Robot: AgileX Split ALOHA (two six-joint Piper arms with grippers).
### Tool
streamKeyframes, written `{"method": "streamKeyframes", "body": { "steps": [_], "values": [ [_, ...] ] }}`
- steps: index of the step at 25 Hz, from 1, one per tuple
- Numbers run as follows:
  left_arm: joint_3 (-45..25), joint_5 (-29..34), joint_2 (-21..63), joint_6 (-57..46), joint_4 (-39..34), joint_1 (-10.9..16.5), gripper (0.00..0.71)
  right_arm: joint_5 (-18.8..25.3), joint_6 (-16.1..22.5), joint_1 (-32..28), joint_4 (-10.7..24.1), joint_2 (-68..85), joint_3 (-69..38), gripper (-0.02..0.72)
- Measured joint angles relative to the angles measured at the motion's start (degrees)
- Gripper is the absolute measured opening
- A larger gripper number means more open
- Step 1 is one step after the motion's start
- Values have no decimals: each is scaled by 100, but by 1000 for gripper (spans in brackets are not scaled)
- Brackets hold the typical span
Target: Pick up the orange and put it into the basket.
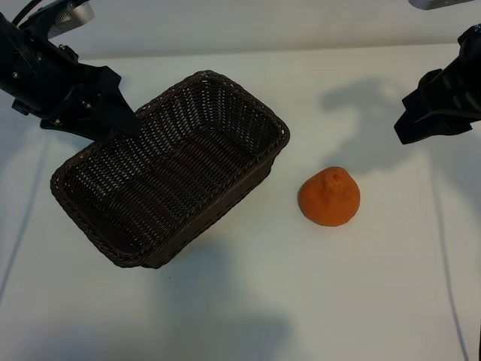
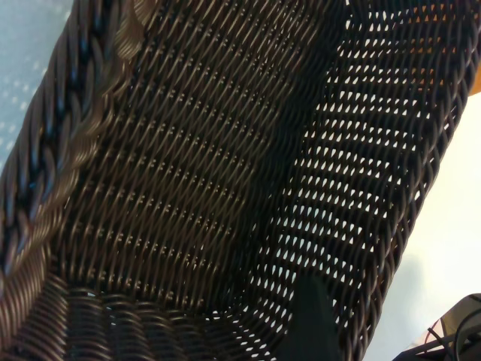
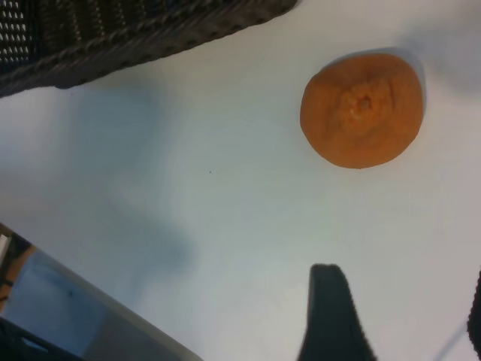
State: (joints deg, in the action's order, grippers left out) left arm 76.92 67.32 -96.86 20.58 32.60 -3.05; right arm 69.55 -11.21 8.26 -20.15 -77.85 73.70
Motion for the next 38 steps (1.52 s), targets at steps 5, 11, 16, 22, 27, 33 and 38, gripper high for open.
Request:
{"method": "streamKeyframes", "body": {
  "steps": [5, 11, 16, 22, 27, 33, 38],
  "values": [
    [0, 0, 0, 0, 0, 0, 575, 0, 0, 0, 0, 0, 0, 433],
    [0, 0, 0, 0, 0, 0, 575, -4, 0, 0, 0, 0, 0, 433],
    [0, 0, 0, 0, 0, 0, 575, -4, 0, 0, -2, 0, 0, 433],
    [0, -43, 0, 0, 0, 0, 575, -4, 0, 0, -13, 0, 0, 433],
    [0, -241, 0, 16, 0, 0, 575, -93, 0, 0, -17, 0, 0, 433],
    [0, -390, 0, 16, 0, 0, 575, -98, 0, 0, -17, 0, 0, 433],
    [0, -679, 0, 10, 0, 0, 575, -98, 0, 0, -17, 0, 0, 433]
  ]
}}
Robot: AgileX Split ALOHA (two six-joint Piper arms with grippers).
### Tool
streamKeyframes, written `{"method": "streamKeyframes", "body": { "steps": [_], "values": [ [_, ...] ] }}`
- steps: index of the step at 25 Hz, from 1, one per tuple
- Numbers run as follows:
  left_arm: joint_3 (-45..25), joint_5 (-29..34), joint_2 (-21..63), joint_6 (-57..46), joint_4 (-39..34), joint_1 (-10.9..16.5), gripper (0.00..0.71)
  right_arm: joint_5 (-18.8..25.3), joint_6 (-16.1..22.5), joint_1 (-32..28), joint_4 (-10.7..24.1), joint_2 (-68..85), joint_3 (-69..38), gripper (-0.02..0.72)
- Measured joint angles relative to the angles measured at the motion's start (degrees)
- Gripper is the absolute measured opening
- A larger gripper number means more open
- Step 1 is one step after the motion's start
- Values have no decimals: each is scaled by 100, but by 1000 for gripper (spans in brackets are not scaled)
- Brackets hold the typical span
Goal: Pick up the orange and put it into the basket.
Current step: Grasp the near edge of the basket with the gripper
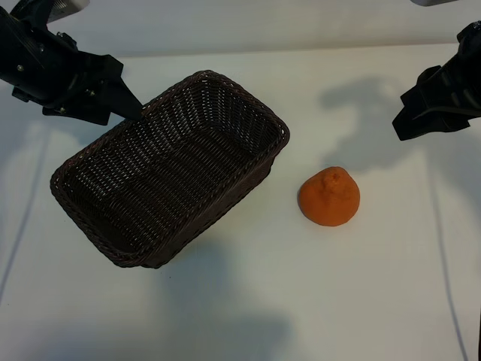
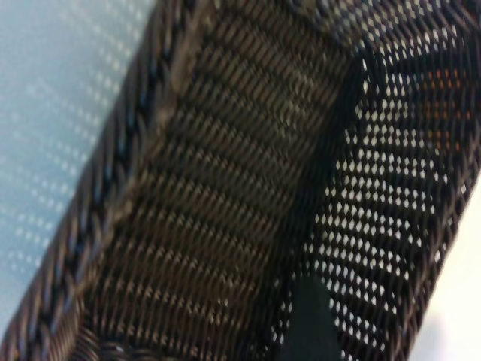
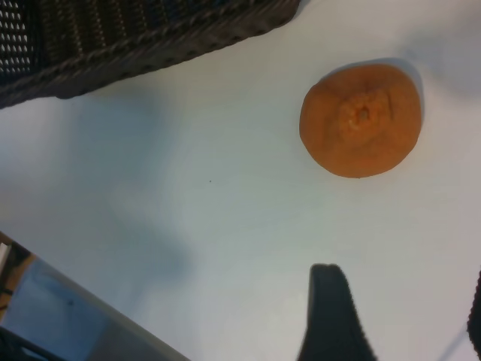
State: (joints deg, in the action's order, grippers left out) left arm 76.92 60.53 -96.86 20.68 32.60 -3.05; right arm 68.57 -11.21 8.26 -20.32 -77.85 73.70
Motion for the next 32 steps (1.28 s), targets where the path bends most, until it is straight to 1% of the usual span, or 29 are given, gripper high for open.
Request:
{"method": "streamKeyframes", "body": {
  "steps": [4, 6, 8, 10, 13, 17, 21, 27, 32],
  "values": [
    [0, 51, 0, -115, 7, 0, 575, 0, 0, 0, 0, 0, 0, 433],
    [0, 122, 0, -395, -15, 0, 575, 0, 0, 0, 0, 0, 0, 433],
    [0, 224, 0, -679, -106, 60, 575, 0, 0, 0, 0, 0, 0, 433],
    [0, 380, 0, -927, -221, 245, 571, 0, 0, 0, 0, 0, 0, 433],
    [0, 676, 0, -1131, -263, 635, 553, 0, 0, 0, 0, 0, 0, 433],
    [0, 682, 140, -1313, -282, 1126, 519, 0, 0, 0, 0, 0, 0, 433],
    [0, 682, 498, -1487, -312, 1386, 499, -11, 0, 0, 0, 0, 0, 433],
    [0, 682, 644, -2068, -869, 1406, 495, -20, 0, 0, 0, 0, 0, 433],
    [0, 682, 644, -2267, -935, 1406, 495, -20, 0, 0, 0, 0, 0, 433]
  ]
}}
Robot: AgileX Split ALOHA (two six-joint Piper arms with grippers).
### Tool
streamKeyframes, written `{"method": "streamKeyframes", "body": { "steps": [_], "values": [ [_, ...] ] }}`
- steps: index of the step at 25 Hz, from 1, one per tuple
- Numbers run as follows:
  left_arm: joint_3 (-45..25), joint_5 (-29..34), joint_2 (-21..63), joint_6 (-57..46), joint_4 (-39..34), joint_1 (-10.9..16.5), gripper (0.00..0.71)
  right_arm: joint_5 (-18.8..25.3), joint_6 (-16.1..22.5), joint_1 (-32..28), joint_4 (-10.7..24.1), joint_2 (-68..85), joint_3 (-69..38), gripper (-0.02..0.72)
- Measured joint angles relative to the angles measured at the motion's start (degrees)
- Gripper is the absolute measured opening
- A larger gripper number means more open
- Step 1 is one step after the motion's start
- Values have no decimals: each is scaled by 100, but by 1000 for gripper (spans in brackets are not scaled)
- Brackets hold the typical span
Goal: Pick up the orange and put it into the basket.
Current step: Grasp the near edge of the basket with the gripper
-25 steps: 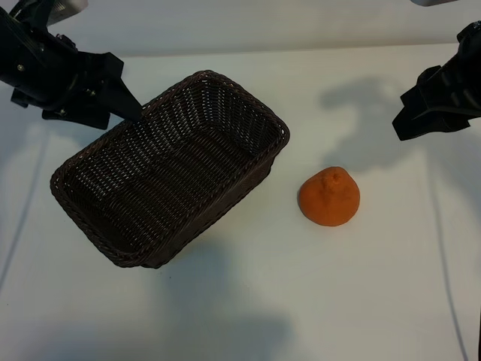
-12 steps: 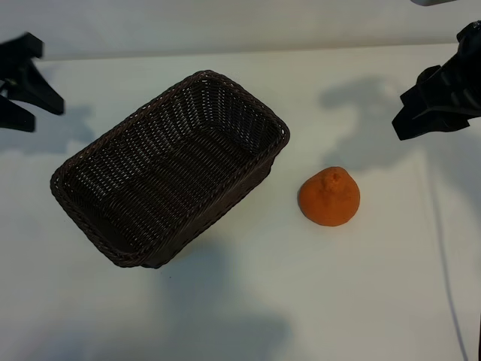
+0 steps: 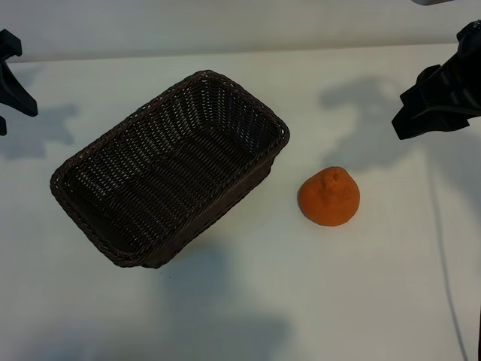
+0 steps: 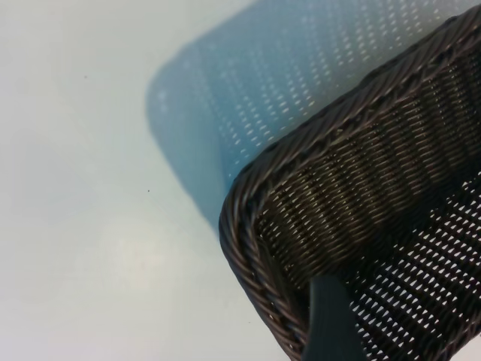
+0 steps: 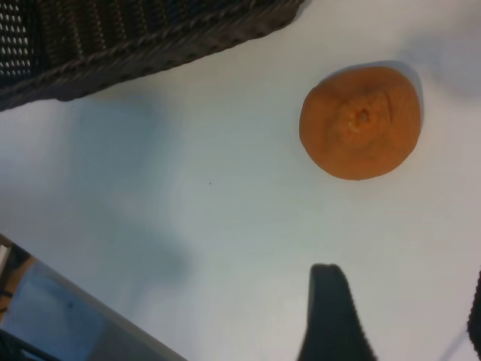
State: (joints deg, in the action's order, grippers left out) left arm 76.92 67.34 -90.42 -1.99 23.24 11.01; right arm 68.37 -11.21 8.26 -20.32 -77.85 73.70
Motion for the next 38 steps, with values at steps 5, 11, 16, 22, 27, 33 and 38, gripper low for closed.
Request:
{"method": "streamKeyframes", "body": {
  "steps": [5, 11, 16, 22, 27, 33, 38],
  "values": [
    [-188, 0, 0, -125, 0, 0, 494, 0, 0, 0, 0, 0, 0, 433],
    [-873, 0, 23, -62, -21, 0, 494, -4, 0, 0, 0, 0, 0, 433],
    [-1395, -52, 64, -55, -42, 0, 494, -4, 0, 0, 0, 0, 0, 433],
    [-1622, -77, 68, -299, -47, 0, 494, -18, 0, 0, -6, 0, 0, 433],
    [-1622, -93, 115, -584, -47, 0, 494, -18, 0, 0, -11, 0, 0, 433],
    [-1632, -261, 115, -704, -47, 0, 494, -18, 0, 0, -11, 0, 0, 433],
    [-1664, -357, 115, -791, -48, 0, 494, -18, 0, 0, -11, 0, 0, 433]
  ]
}}
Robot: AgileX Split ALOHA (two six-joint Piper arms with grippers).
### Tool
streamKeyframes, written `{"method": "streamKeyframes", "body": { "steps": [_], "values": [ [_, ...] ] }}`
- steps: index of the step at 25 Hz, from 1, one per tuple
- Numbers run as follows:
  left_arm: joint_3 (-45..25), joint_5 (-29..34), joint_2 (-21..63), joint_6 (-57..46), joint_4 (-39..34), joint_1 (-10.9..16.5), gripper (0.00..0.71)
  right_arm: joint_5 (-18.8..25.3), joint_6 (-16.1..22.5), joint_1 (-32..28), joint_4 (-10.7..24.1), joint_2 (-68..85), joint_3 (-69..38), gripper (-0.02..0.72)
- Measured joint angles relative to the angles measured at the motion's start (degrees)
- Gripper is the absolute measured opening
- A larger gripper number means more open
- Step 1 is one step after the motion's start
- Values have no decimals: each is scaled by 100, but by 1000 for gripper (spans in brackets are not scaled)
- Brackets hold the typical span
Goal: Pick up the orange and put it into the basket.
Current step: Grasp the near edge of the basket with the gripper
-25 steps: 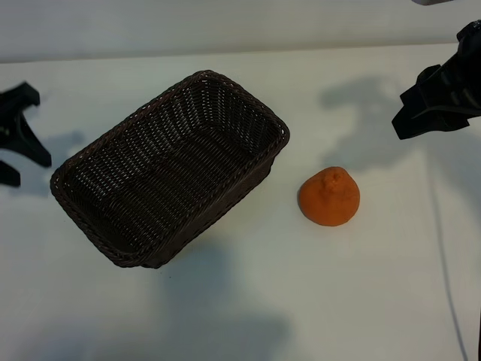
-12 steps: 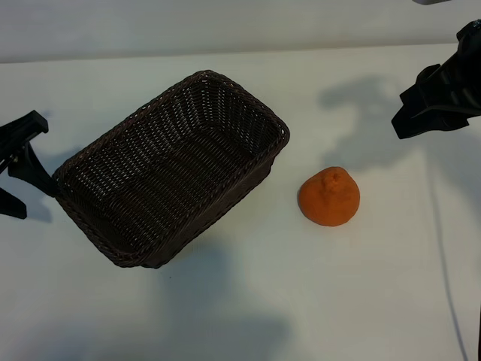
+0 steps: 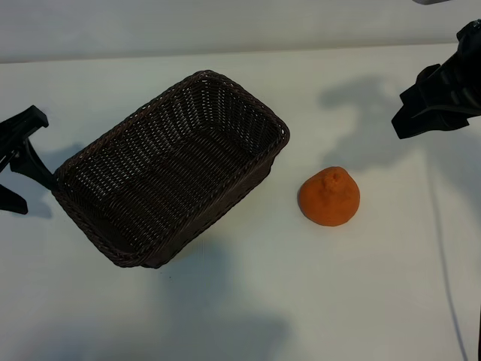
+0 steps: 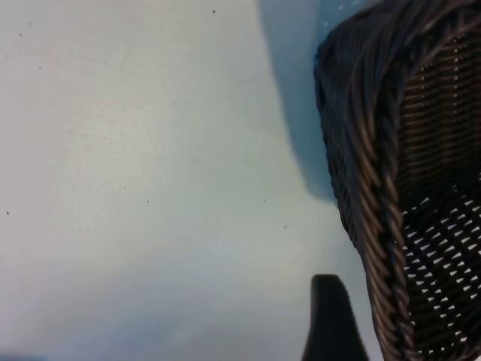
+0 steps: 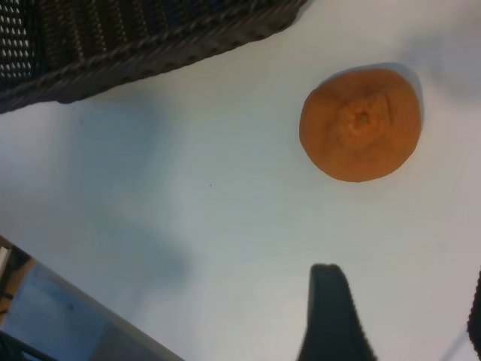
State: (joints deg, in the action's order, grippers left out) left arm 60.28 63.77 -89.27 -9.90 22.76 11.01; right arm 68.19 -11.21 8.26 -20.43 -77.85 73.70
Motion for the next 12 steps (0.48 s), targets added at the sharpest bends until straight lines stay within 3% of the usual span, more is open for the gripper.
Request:
{"method": "streamKeyframes", "body": {
  "steps": [12],
  "values": [
    [-680, -716, 0, -110, 5, 0, 494, -2, 0, 0, -12, 0, 0, 433]
  ]
}}
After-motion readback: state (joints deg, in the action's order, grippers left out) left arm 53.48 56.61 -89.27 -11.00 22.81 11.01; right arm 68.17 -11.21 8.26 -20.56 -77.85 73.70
